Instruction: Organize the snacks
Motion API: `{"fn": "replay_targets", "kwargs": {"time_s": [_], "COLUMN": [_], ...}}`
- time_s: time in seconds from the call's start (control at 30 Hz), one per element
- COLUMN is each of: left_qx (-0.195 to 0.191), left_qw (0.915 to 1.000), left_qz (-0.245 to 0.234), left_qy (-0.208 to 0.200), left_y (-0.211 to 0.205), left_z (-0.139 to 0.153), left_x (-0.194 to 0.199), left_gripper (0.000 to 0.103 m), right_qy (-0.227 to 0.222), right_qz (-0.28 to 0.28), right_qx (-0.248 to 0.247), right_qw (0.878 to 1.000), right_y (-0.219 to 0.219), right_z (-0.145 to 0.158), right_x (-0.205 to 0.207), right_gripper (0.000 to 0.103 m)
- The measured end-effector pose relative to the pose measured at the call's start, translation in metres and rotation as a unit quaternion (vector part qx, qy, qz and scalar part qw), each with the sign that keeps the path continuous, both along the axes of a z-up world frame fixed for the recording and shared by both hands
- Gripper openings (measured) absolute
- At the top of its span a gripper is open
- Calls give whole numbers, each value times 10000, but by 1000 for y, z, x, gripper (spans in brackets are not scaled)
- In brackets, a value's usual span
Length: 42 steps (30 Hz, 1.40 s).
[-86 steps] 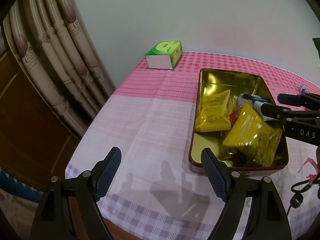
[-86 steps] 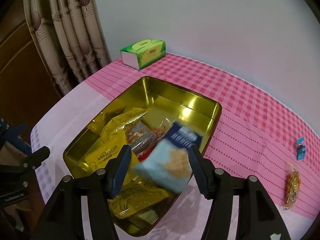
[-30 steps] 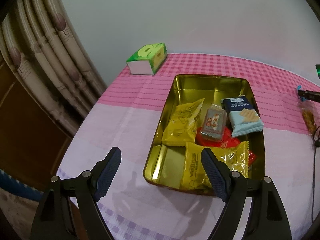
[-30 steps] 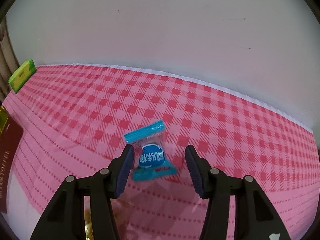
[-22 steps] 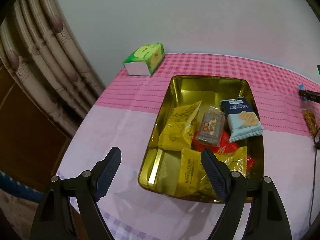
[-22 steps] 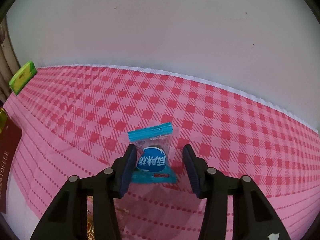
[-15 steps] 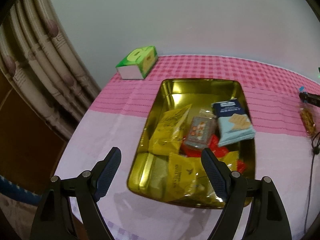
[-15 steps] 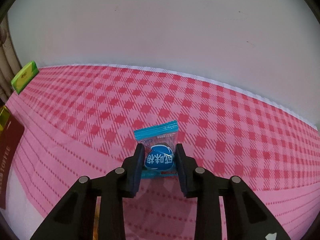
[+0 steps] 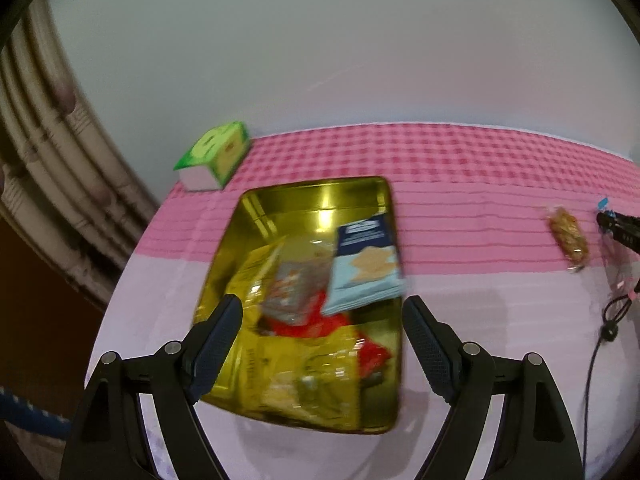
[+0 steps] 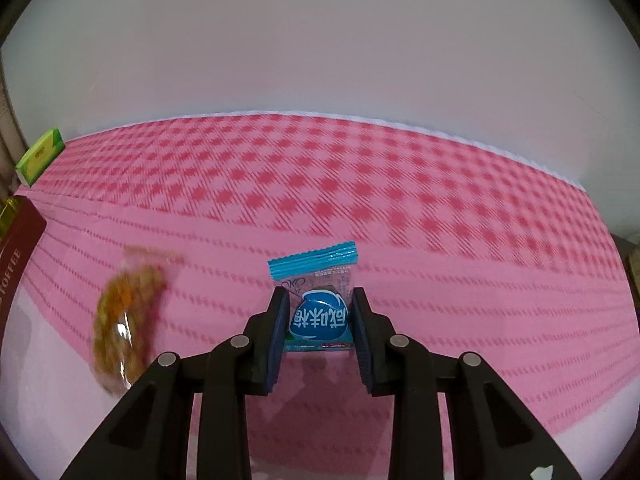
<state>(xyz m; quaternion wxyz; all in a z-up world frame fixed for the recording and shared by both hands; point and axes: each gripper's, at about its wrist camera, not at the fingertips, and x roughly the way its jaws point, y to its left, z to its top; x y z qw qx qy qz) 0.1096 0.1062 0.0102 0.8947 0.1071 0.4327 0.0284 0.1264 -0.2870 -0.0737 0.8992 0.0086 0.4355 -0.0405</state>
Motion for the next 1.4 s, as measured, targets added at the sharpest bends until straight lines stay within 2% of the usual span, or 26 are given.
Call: {"fn": "replay_targets", "kwargs": {"time_s": [0.33, 0.53, 0.77, 0.9, 1.13, 1.4], "left_qx": [-42, -135, -471, -579, -1007, -1225], "left_qw": [9975, 9943, 9897, 9878, 9821, 9772], "left_qz": [-701, -1028, -1239, -1309, -1405, -1487], "left_qy": [88, 240, 540, 613, 743, 893], "left_y": [-73, -114, -144, -159, -188, -219], "left_z": [-11, -23, -37, -44, -51, -61], "left_x": [2, 7, 15, 19, 33, 53], "left_gripper": [82, 82, 82, 82, 82, 82], "right_qy": [-55, -106, -77, -76, -58, -60], "right_qz": [-345, -481, -541, -582, -576, -579], "right_qx": [64, 144, 29, 50, -14, 16], "right_qw": [9994, 9987, 9985, 9983, 9983, 9983], "right_y": [-26, -30, -35, -38, -36, -37], "right_z": [0, 0, -1, 0, -1, -2], "right_x": [-50, -64, -74, -79, -78, -78], "right_gripper": [28, 28, 28, 28, 28, 29]}}
